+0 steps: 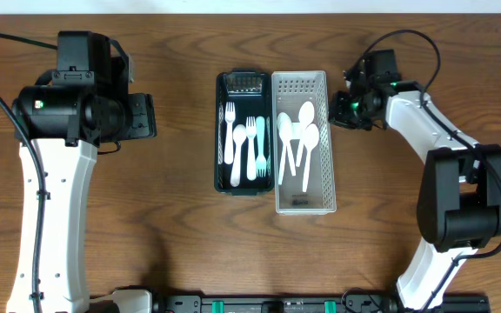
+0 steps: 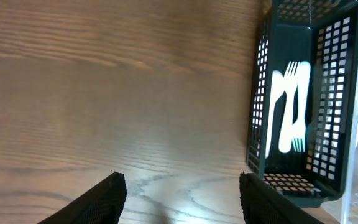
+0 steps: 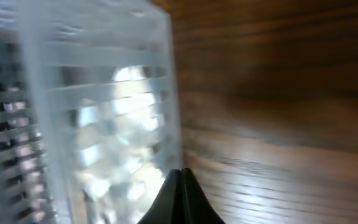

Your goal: Pack container

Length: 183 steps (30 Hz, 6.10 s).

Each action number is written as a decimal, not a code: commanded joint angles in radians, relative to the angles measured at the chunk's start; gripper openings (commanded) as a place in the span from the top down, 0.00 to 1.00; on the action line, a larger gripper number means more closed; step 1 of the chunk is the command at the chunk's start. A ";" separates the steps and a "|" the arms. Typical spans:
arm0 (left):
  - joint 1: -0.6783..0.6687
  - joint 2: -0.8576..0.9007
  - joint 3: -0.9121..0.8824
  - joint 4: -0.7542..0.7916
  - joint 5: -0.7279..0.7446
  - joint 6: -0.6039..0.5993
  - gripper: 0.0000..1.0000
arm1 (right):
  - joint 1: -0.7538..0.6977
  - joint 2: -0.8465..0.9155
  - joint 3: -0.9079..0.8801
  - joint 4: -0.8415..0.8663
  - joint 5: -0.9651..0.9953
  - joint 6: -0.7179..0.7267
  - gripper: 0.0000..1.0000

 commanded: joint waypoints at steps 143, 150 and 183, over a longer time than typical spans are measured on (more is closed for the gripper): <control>0.005 -0.666 0.096 -0.140 -0.200 0.127 0.02 | -0.089 -1.935 -1.092 -0.215 0.362 -0.421 0.01; 0.005 -0.666 0.096 -0.140 -0.200 0.127 0.02 | -0.089 -1.935 -1.095 -0.224 0.362 -0.421 0.01; 0.005 -0.663 0.096 -0.140 -0.200 0.127 0.02 | -0.089 -1.935 -1.096 -0.230 0.362 -0.421 0.01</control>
